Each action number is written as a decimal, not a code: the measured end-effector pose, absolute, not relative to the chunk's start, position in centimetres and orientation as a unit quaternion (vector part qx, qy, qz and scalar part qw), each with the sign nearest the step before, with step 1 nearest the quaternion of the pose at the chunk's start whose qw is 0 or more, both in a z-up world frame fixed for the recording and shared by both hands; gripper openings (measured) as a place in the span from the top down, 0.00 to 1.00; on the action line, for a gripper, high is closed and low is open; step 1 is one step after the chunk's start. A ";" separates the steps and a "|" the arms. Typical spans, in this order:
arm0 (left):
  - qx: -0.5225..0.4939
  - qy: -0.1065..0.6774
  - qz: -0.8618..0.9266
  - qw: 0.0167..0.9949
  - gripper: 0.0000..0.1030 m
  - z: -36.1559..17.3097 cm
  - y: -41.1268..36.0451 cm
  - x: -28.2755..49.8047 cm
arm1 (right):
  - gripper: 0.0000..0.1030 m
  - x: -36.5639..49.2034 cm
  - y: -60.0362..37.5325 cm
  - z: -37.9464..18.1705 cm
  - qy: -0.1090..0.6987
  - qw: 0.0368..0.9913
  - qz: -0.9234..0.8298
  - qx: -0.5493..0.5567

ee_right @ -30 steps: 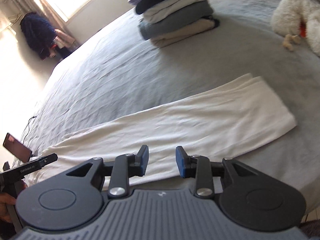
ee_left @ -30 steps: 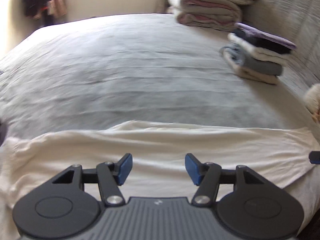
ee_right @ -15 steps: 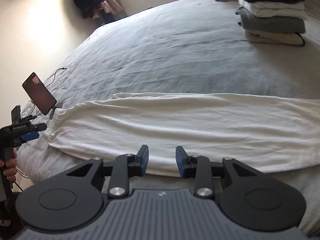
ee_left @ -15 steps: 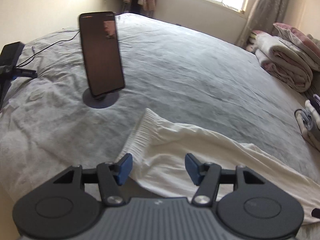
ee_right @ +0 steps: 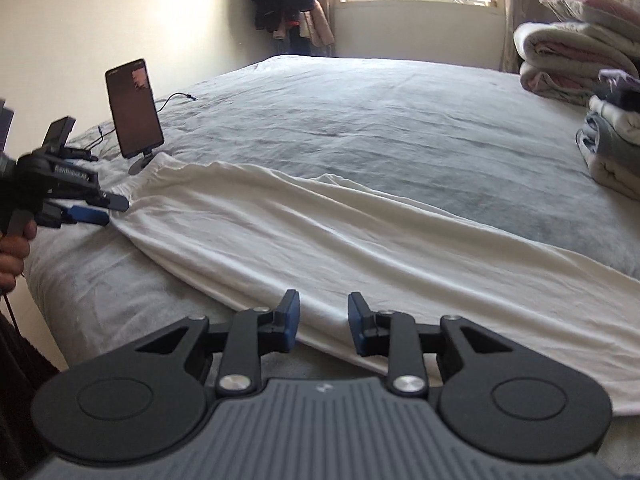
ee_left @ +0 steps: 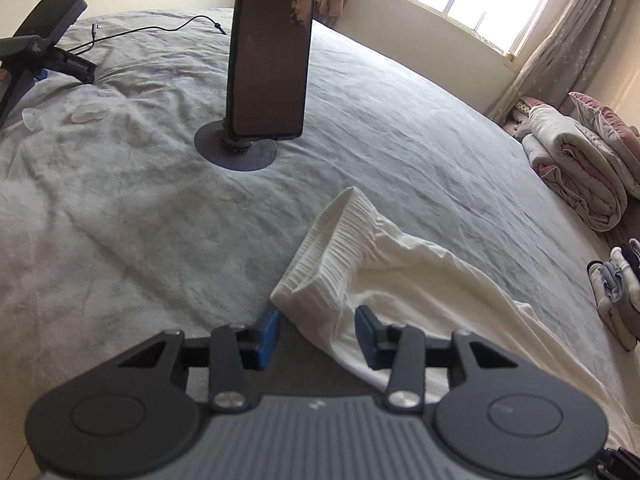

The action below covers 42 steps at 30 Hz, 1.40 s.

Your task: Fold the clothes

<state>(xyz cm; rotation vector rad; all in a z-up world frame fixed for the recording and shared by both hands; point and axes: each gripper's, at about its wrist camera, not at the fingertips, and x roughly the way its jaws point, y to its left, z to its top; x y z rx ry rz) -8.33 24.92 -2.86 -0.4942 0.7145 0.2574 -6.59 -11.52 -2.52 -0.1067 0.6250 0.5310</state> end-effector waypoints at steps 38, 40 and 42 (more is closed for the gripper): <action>-0.216 0.346 0.161 0.899 0.82 -3.1 24.6 -8.6 | 0.91 -7.0 -8.1 -3.3 0.312 0.875 0.346 -0.132; -0.195 0.342 0.169 0.904 0.62 -2.3 24.1 -8.7 | 0.85 -6.9 -8.5 -2.7 0.324 0.872 0.349 -0.112; -0.171 0.324 0.177 0.914 0.52 -1.2 23.5 -9.1 | 0.77 -6.8 -9.0 -2.1 0.331 0.871 0.350 -0.095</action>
